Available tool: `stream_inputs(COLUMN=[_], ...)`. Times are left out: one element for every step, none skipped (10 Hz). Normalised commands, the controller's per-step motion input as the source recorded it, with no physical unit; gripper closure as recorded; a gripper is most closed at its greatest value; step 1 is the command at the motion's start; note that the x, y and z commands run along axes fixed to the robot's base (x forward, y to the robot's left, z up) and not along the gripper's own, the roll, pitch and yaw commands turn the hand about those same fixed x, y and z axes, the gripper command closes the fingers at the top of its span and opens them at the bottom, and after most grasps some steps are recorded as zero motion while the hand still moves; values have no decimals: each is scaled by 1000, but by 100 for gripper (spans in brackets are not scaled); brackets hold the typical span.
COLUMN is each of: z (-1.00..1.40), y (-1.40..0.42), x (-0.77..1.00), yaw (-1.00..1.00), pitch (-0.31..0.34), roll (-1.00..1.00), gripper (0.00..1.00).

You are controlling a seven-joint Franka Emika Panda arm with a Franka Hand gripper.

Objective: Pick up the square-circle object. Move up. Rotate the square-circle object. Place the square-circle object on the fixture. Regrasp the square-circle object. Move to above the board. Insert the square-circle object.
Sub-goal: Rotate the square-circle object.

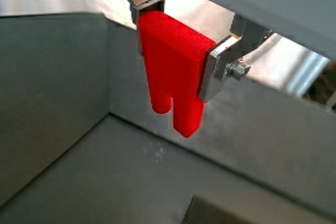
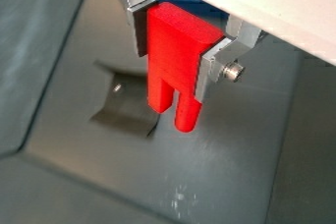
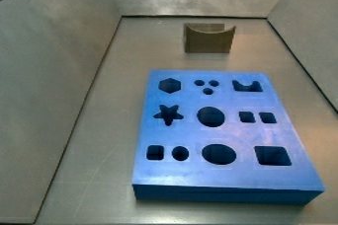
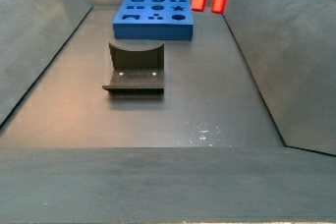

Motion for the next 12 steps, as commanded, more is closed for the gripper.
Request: stream_inputs(z=[43, 44, 40, 33, 35, 39, 15, -3, 0, -7, -3, -1], y=[18, 21, 20, 20, 17, 24, 21, 6, 20, 24, 21, 20], x=[-41, -36, -29, 2, 10, 52, 73, 70, -10, -25, -20, -18], yaw=[-1000, -1000, -1000, -1000, -907, -462, -239, -117, -1000, -1000, -1000, -1000], pitch=[321, 370, 405, 498, 504, 396, 297, 207, 20, 14, 14, 14], roll=[-906, -920, -929, -968, -892, -522, -312, -184, -21, -20, -22, -22], gripper=[100, 100, 100, 100, 100, 100, 100, 100, 100, 100, 100, 100])
